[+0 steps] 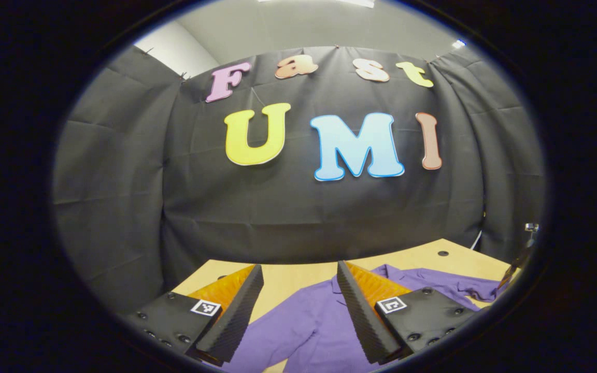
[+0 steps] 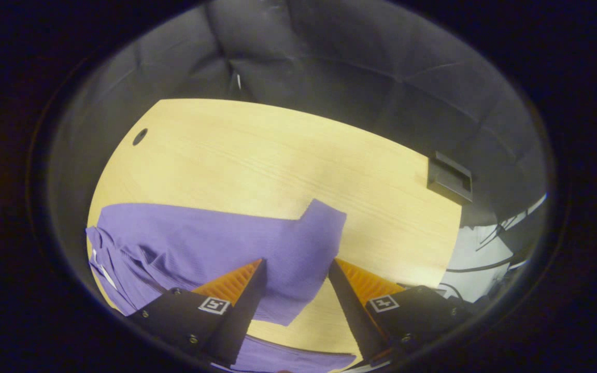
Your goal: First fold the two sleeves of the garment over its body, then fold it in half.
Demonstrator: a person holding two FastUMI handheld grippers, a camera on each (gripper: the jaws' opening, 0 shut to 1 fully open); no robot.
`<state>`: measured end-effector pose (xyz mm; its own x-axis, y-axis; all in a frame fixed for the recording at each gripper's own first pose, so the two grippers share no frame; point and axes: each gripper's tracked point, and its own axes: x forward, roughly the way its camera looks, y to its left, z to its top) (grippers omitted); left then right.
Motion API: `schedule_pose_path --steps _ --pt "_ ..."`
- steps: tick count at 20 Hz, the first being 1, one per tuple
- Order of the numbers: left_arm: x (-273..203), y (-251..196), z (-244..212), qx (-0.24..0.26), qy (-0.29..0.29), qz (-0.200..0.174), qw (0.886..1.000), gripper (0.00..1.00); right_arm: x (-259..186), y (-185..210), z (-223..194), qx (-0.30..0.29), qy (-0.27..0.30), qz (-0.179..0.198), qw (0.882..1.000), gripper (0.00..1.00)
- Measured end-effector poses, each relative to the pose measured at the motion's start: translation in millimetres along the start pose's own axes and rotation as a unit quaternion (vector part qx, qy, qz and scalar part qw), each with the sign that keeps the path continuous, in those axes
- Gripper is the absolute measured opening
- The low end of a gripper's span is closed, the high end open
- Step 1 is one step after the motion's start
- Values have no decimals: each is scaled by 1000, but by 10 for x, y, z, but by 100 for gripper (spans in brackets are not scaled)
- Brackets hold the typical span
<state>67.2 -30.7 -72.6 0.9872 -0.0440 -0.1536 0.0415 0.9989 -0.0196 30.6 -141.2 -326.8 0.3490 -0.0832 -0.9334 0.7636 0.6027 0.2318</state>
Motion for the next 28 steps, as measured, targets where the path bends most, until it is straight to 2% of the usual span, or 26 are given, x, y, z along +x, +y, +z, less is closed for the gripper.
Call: schedule_pose_path --steps 1,4,5,6,8,10,12,15,16,17,19,21,24,28 --pt "-4 -12 -12 -1 0 1 1000 94 -1 24 10 -5 -6 1 1000 84" --pt "-30 -18 -9 -2 -3 1 1000 94 8 64 23 -8 -14 7 1000 78" --pt "-43 -13 3 -1 -6 1 1000 94 5 71 18 -17 -13 10 1000 63" --pt "-48 -14 13 1 -6 1 1000 94 2 94 42 -33 -19 24 999 60" --pt "-59 12 11 2 -8 2 1000 94 26 119 31 -23 -18 40 999 32" --pt "-85 19 7 0 -9 2 1000 94 14 109 68 -29 -19 55 998 31" --pt "-113 17 1 -3 -8 2 1000 94 41 98 72 -2 -8 65 998 10" --pt "-174 -5 10 -3 -11 2 1000 94 -16 89 116 5 -8 90 996 10" --pt "-191 -11 27 -3 -12 2 1000 94 -9 110 131 7 -2 96 995 5" --pt "-224 -17 43 -1 -14 2 1000 94 -50 119 156 12 -6 105 994 5" --pt "-290 -16 95 3 -20 5 1000 94 -155 166 280 19 -27 123 992 4" --pt "-334 -15 133 3 -25 8 1000 94 -362 226 417 1 -52 141 989 5" --pt "-415 -22 143 -3 -27 10 1000 94 -761 488 608 -35 -91 177 979 5" --pt "-483 -31 177 -2 -32 11 999 94 -1298 1018 779 -68 -126 236 961 3"
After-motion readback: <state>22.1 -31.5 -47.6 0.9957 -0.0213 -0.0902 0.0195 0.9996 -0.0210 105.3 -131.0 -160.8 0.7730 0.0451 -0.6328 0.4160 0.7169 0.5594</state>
